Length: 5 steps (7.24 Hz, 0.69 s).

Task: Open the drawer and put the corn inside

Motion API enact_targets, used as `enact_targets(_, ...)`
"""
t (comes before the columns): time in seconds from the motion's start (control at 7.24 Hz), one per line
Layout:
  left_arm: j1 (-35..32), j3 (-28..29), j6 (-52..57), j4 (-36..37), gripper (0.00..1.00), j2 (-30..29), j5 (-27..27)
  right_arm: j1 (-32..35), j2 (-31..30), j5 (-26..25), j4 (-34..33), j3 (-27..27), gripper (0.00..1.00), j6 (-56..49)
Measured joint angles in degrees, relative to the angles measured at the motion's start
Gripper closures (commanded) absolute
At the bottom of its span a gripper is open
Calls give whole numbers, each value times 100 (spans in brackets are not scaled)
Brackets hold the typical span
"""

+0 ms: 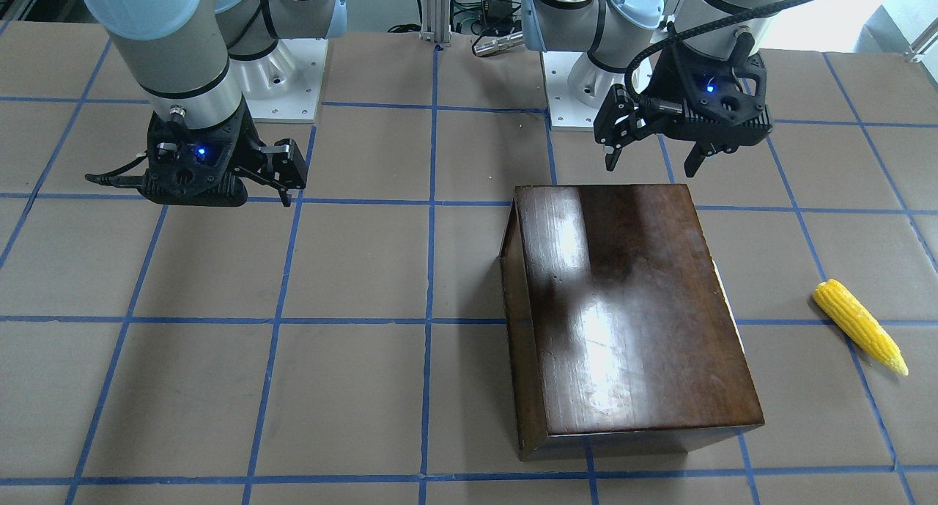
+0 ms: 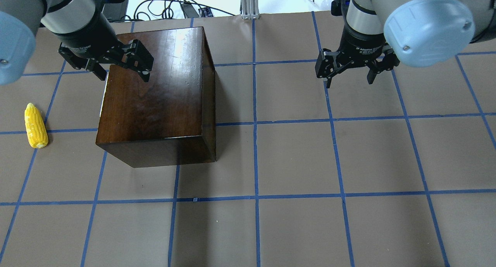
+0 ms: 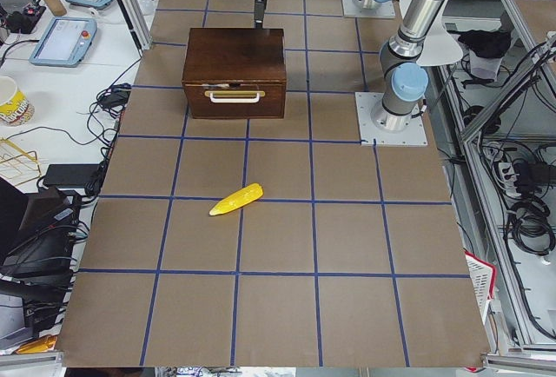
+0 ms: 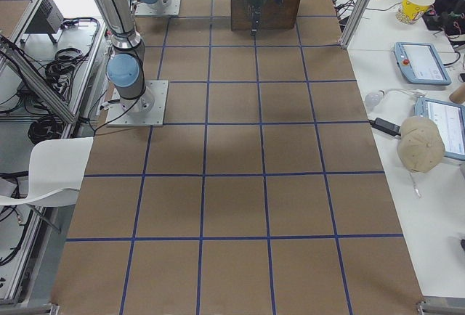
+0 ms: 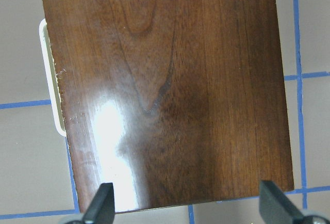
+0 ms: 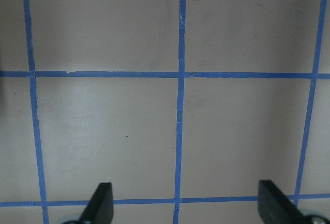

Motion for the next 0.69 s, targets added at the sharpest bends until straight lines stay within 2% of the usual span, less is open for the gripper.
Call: enact_targets(0.69,67,76,13,-22,0,-22,-8,0,2,0,2,0,0,-2)
